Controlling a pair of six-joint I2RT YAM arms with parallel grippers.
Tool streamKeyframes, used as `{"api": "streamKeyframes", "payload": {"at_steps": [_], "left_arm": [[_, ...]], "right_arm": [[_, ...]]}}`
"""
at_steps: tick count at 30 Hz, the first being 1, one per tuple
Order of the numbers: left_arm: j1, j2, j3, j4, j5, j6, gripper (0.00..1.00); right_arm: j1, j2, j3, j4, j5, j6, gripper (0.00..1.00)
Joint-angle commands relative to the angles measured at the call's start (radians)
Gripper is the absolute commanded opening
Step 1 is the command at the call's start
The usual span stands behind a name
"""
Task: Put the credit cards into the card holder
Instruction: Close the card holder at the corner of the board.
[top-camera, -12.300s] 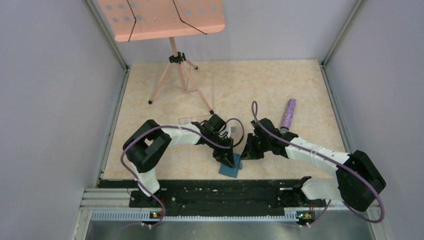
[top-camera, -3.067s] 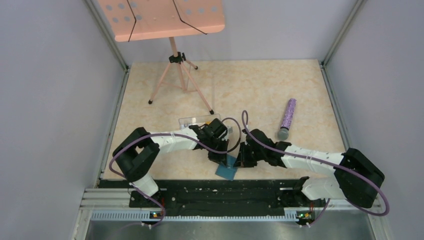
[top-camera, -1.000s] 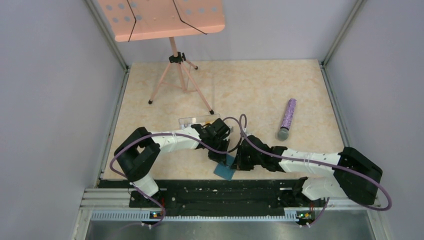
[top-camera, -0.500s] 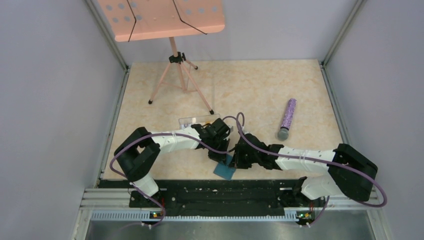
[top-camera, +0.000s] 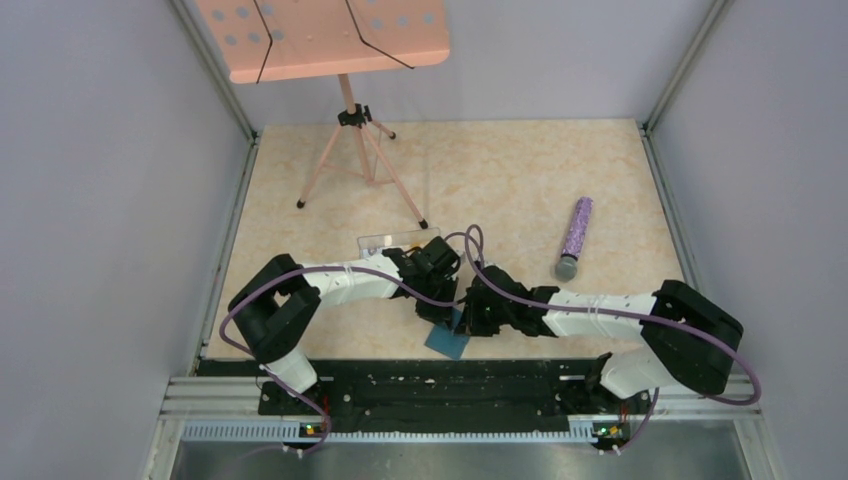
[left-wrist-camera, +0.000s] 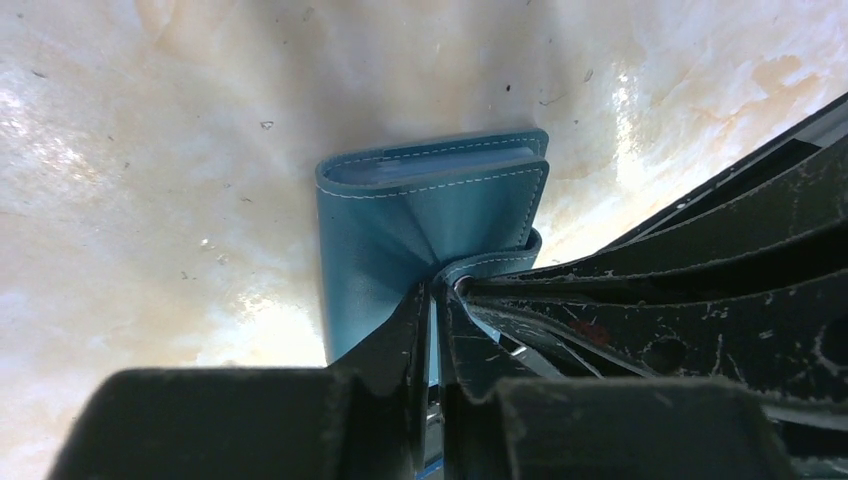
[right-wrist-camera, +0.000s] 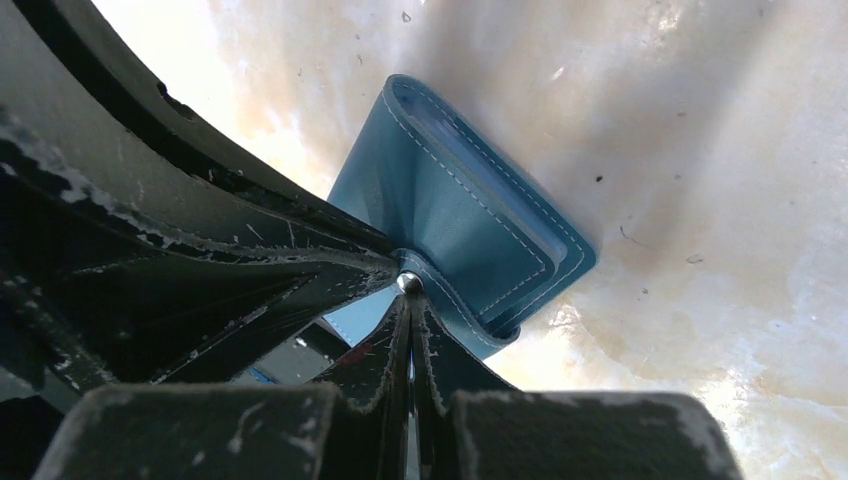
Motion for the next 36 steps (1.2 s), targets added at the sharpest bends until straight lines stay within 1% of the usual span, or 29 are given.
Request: {"api": "streamKeyframes", "payload": {"at_steps": [1, 5, 8, 10, 12, 13, 16, 22, 29, 33, 36], "left_arm": [[-0.004, -0.026, -0.012, 0.036, -0.002, -0.008, 0.16], [-0.003, -0.035, -0.033, 0.083, 0.027, -0.023, 0.29], [-0.003, -0.021, -0.039, 0.097, 0.045, -0.027, 0.30], [-0.001, -0.011, -0.042, 0.100, 0.050, -0.027, 0.29], [-0.001, -0.008, -0.047, 0.108, 0.051, -0.027, 0.24], [0.000, -0.008, -0.050, 0.115, 0.055, -0.026, 0.19], [0.002, -0.012, -0.053, 0.129, 0.072, -0.026, 0.00], [0.003, -0.026, -0.061, 0.135, 0.084, -0.022, 0.00], [0.003, -0.062, -0.063, 0.101, 0.046, -0.018, 0.00], [0.003, -0.069, -0.052, 0.080, 0.029, -0.016, 0.00], [0.002, -0.073, -0.047, 0.077, 0.032, -0.017, 0.00]], "right_arm": [[-0.005, 0.048, 0.032, -0.001, 0.016, -0.023, 0.00], [-0.005, 0.060, 0.022, 0.011, -0.001, -0.018, 0.00], [-0.004, 0.059, 0.013, 0.016, -0.006, -0.013, 0.00], [-0.004, 0.056, 0.008, 0.020, -0.009, -0.009, 0.00], [-0.005, 0.054, 0.001, 0.025, -0.014, -0.006, 0.00], [-0.005, 0.052, -0.004, 0.031, -0.019, -0.004, 0.00], [-0.005, 0.040, -0.009, 0.041, -0.024, -0.002, 0.00], [-0.005, -0.015, 0.016, 0.010, -0.004, -0.012, 0.00], [-0.004, -0.100, 0.049, -0.038, 0.052, -0.041, 0.00], [-0.005, -0.101, 0.053, -0.037, 0.065, -0.053, 0.00], [-0.005, -0.072, 0.055, -0.032, 0.059, -0.059, 0.00]]}}
